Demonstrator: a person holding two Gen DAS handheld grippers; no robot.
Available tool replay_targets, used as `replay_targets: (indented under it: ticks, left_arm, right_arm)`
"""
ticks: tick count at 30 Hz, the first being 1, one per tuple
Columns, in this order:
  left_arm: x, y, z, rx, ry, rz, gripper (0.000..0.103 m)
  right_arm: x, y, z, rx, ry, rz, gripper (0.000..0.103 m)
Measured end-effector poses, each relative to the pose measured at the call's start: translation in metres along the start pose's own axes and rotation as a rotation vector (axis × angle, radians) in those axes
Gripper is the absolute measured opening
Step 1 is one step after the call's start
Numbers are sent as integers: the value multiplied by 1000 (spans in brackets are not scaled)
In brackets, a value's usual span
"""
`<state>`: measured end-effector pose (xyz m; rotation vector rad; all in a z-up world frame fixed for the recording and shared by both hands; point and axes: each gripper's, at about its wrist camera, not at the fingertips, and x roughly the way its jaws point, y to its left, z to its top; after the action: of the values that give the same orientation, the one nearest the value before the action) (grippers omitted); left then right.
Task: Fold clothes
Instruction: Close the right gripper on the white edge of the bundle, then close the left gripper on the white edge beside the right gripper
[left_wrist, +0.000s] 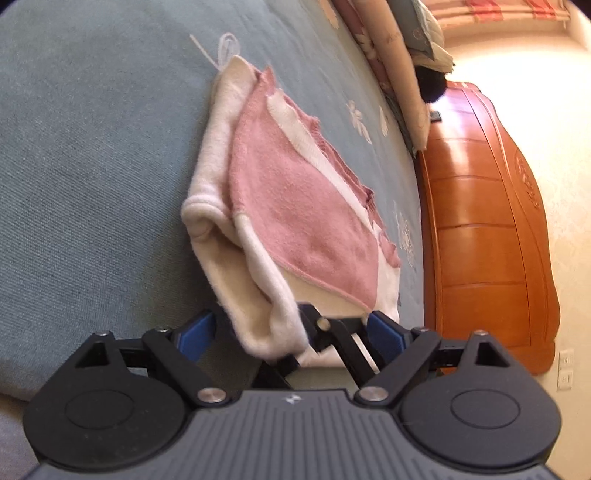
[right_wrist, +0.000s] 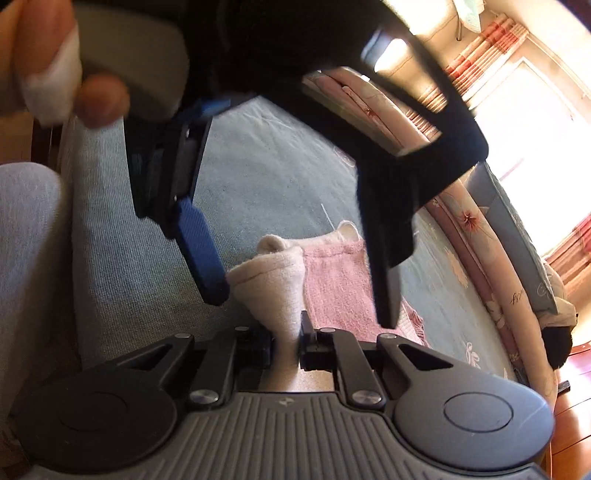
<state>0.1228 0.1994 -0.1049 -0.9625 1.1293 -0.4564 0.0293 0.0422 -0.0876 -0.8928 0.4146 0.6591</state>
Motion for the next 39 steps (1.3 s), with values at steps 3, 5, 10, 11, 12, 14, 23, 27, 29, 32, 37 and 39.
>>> replay_targets:
  ticks: [3, 5, 10, 11, 12, 14, 23, 27, 29, 32, 37, 39]
  left_arm:
    - [10, 4, 9, -25, -15, -2, 88]
    - [15, 5, 16, -36, -25, -6, 88]
    - [16, -3, 22, -11, -31, -35, 87]
    - [15, -4, 22, -8, -33, -37, 87]
    - [14, -4, 23, -8, -32, -42, 87]
    - [13, -5, 24, -7, -30, -51, 87]
    - [6, -11, 24, 30, -13, -42, 87]
    - [-9, -18, 21, 109, -3, 40, 87]
    - [-22, -25, 19, 192, -25, 97, 87]
    - [-43, -30, 27, 267, -102, 159, 87]
    - [-36, -18, 65, 210, -130, 177, 62]
    - [-18, -14, 78, 196, -96, 187, 55]
  right_arm:
    - [1, -6, 1, 15, -1, 2, 14]
    - [2, -9, 1, 23, -2, 4, 14]
    - [7, -14, -2, 41, 0, -3, 20]
    - [7, -14, -2, 44, -1, -12, 30]
    - [8, -14, -3, 43, -1, -26, 37]
    - [10, -12, -5, 31, -4, -54, 58]
    - [38, 4, -4, -51, -5, -206, 62]
    - [31, 8, -8, -26, 26, -141, 15]
    - [30, 8, -8, -24, 30, -123, 14]
    - [31, 4, -9, -15, 32, -113, 14]
    - [32, -2, -9, 12, 33, -95, 14]
    - [31, -7, -11, 17, 33, -92, 14]
